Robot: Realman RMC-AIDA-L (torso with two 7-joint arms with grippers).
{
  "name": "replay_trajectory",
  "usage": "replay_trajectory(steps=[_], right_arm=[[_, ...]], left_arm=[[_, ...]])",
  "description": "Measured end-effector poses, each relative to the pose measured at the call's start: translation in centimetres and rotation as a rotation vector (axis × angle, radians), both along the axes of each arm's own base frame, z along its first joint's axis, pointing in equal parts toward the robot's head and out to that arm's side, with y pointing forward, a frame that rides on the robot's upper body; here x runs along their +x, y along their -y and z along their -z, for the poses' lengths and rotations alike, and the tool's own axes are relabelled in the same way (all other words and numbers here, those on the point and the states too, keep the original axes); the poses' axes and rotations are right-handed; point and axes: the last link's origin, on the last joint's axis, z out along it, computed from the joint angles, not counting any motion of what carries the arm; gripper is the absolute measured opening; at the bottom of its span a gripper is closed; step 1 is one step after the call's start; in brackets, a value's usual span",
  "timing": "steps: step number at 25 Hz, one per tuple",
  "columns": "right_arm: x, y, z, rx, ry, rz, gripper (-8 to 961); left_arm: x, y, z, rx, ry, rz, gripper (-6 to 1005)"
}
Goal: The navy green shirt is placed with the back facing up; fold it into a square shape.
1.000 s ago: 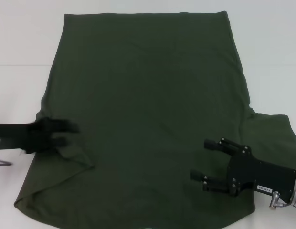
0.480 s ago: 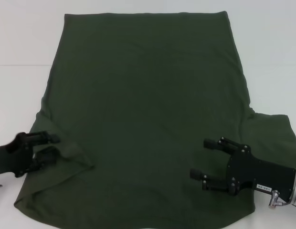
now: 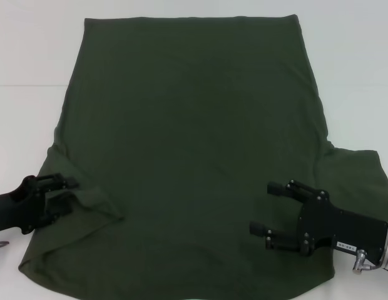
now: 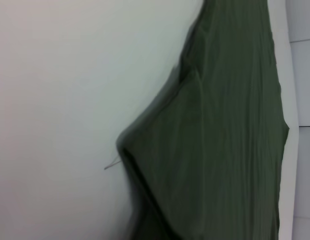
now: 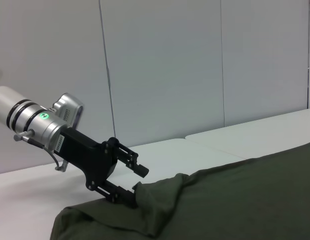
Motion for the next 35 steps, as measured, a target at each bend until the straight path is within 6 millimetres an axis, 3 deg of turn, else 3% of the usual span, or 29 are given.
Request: replay_trajectory(steps=[15,20,35], right_arm=[[0.0,-0.1,0.0,0.001,0.003,0.0,931],[0.0,-0.1,0.0,0.001,0.003,0.001,931],[0.0,-0.1,0.0,0.002,0.003,0.0,931]], left_arm=[[-0.4,-0.9,0.0,0.023,-0.047,-0.021,598],[-0.6,-1.0,-0.5,0.027,-0.066,-0.022,429],[-0.4,-1.6,-0.6,0.037,-0.099,0.007,81]])
